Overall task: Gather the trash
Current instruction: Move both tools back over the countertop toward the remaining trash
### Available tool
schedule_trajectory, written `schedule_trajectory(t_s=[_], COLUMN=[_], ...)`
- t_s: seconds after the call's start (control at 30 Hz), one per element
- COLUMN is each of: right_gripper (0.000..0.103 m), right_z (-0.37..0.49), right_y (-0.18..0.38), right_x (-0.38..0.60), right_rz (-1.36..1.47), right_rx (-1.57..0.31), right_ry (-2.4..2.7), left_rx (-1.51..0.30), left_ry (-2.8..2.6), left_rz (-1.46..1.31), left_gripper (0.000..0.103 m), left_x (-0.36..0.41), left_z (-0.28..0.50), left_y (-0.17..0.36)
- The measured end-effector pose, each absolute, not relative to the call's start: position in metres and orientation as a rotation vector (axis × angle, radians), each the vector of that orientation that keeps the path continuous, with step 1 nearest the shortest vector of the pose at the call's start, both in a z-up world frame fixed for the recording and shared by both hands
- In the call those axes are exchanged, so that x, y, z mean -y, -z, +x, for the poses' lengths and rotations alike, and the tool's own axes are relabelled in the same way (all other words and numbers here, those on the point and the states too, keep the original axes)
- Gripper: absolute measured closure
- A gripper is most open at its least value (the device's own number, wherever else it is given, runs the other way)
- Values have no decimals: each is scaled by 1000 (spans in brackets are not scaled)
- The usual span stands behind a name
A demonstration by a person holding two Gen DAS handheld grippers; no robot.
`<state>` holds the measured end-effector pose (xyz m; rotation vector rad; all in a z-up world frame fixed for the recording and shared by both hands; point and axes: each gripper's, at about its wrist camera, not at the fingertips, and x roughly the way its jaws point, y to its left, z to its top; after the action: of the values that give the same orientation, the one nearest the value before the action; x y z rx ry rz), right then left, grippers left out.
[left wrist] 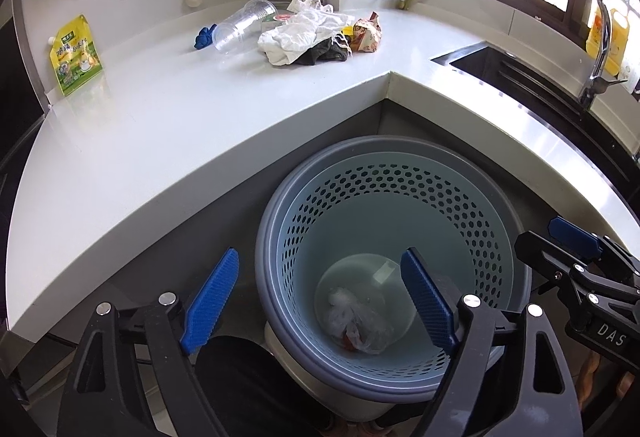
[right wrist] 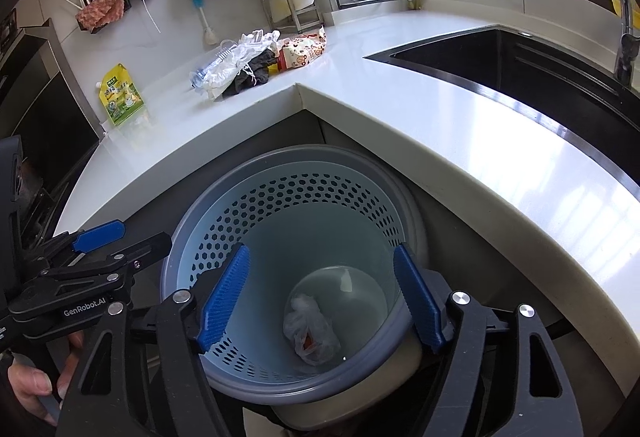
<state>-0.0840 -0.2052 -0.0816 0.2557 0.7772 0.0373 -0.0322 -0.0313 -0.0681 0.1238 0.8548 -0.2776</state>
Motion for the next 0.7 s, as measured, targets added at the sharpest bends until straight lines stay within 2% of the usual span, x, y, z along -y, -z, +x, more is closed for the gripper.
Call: schedule_trajectory(t_s=[0.33, 0.7], right_gripper=[30, 29], right_z=[-74, -50], right_y=[77, 67], right_x=[192, 183], right_rz=[234, 196], right_rx=[-779, -749], right_ry=[-53, -62], left_rx=[-803, -746], left_ry=[262, 209], left_rz=[118, 89], left_gripper=[14, 12], left_x=[19, 0], left_z=[-31, -6], left_y=[54, 41])
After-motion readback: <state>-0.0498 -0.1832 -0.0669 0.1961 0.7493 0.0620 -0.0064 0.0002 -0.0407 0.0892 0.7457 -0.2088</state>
